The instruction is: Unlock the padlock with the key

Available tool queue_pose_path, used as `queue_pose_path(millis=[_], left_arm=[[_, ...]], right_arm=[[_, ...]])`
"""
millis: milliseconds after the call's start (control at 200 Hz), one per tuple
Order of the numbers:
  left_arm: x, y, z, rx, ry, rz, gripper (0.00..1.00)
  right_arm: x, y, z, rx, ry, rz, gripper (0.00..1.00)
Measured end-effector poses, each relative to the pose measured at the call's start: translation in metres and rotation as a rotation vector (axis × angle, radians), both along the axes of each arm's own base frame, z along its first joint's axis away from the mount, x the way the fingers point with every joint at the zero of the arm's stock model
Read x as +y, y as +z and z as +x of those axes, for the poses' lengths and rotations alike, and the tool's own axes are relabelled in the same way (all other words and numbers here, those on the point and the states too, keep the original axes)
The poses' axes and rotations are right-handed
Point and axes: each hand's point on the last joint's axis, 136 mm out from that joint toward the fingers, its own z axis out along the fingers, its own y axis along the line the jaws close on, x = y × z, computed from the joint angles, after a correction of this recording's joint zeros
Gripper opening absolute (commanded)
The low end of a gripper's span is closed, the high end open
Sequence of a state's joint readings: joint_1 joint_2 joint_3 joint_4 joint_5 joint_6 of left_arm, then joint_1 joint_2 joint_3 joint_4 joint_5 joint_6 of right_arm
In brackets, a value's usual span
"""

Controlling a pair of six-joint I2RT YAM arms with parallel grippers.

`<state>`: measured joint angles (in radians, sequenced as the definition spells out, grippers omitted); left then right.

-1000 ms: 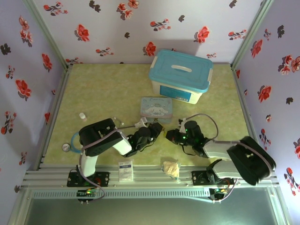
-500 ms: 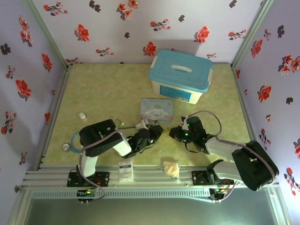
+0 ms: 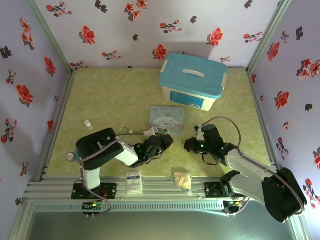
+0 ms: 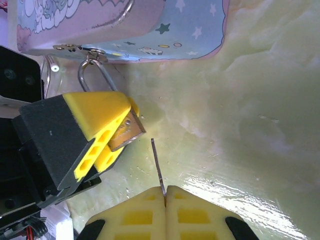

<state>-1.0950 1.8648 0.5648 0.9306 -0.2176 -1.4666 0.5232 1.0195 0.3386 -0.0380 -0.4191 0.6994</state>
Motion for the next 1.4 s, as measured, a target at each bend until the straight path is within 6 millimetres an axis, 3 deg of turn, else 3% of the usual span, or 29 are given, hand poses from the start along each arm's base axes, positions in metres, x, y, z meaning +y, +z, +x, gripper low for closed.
queue_pose_path(millis=[140, 350, 440, 590, 705, 870, 1015, 1400], left_arm=[[0.007, 0.003, -0.004, -0.001, -0.004, 0.010, 0.42], [0.034, 0.008, -0.011, -0.022, 0.013, 0.069, 0.48], [0.044, 0.026, -0.010, -0.077, 0.014, 0.111, 0.48], [0.039, 0.085, -0.010, -0.265, -0.050, 0.084, 0.39], [0.024, 0.111, -0.016, -0.382, -0.148, 0.062, 0.33], [0.015, 0.122, -0.027, -0.466, -0.237, 0.037, 0.38], [0.010, 0.132, -0.037, -0.521, -0.292, -0.005, 0.35], [0.010, 0.148, -0.044, -0.577, -0.308, -0.086, 0.00]], right_arm=[[0.000, 0.001, -0.001, -0.003, 0.015, -0.011, 0.00], [0.009, 0.011, -0.005, -0.024, 0.086, 0.016, 0.00], [0.018, 0.023, -0.010, -0.049, 0.137, 0.046, 0.00], [0.037, 0.047, -0.017, -0.095, 0.223, 0.130, 0.00], [0.049, 0.063, -0.021, -0.112, 0.265, 0.212, 0.00], [0.056, 0.093, -0.024, -0.175, 0.293, 0.307, 0.00], [0.057, 0.103, -0.027, -0.189, 0.309, 0.338, 0.00], [0.059, 0.109, -0.028, -0.192, 0.318, 0.363, 0.00]])
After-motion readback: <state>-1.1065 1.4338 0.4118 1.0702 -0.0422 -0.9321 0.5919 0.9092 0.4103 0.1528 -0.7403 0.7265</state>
